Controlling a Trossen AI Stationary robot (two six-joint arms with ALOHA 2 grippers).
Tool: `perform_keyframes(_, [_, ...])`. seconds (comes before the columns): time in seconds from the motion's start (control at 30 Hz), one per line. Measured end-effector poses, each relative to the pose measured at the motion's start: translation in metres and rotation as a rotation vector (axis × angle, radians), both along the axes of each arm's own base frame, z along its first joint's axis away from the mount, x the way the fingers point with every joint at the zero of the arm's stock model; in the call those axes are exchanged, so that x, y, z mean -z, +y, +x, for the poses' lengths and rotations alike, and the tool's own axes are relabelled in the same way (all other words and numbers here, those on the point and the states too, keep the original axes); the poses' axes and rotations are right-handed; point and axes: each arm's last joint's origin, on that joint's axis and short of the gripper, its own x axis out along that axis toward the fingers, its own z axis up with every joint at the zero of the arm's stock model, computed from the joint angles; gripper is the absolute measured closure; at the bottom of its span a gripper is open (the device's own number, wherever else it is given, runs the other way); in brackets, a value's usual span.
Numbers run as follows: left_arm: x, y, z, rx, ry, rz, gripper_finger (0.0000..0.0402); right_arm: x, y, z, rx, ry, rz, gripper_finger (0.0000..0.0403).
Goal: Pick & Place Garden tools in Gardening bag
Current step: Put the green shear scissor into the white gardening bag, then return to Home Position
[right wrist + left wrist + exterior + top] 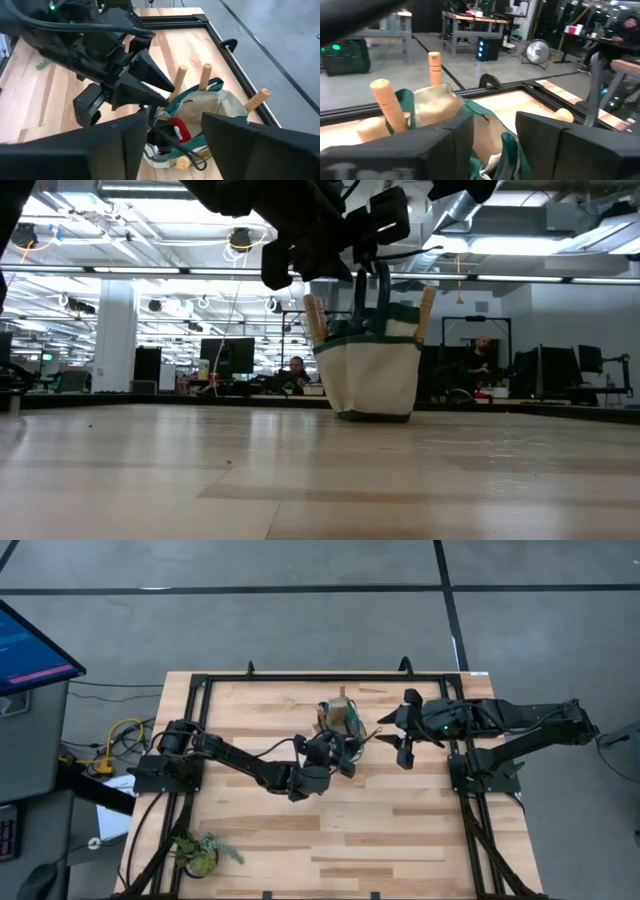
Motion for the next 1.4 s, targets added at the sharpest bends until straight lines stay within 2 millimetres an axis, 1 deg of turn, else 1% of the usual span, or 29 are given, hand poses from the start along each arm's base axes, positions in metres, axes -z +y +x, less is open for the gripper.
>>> perform_keyframes(0.17, [-0.003,0.000,0.001,0.017,-0.001,0.009,0.0234,0.000,0.000,0.000,0.017,-0.005,0.013,0.0206])
perform_keyframes(0.37, [-0.005,0.000,0.001,0.028,0.055,0.045,0.0200,0.000,0.000,0.000,0.018,-0.005,0.014,0.0203])
perform_keyframes(0.43, [-0.009,0.000,0.000,0.032,0.065,0.058,0.0188,0.000,0.000,0.000,0.018,-0.006,0.014,0.0205])
perform_keyframes(0.63, [-0.034,0.011,-0.007,-0.007,0.084,0.096,0.0153,-0.001,0.000,-0.001,0.018,-0.013,0.015,0.0211])
perform_keyframes(0.7, [-0.046,0.014,-0.012,-0.008,0.098,0.113,0.0145,-0.001,0.000,-0.001,0.018,-0.017,0.015,0.0210])
perform_keyframes(0.93, [-0.106,0.020,-0.039,-0.021,0.114,0.183,0.0140,-0.012,-0.002,-0.008,0.021,-0.101,0.016,0.0207])
perform_keyframes(1.1, [-0.149,0.027,-0.067,-0.024,0.033,0.185,0.0148,-0.025,-0.006,-0.021,0.033,-0.196,0.023,0.0211])
perform_keyframes(1.27, [-0.184,0.032,-0.096,0.064,-0.049,0.189,0.0177,-0.038,-0.013,-0.038,0.066,-0.286,0.027,0.0213])
perform_keyframes(1.4, [-0.204,0.034,-0.119,0.092,-0.088,0.188,0.0223,-0.045,-0.018,-0.054,0.094,-0.336,0.028,0.0214])
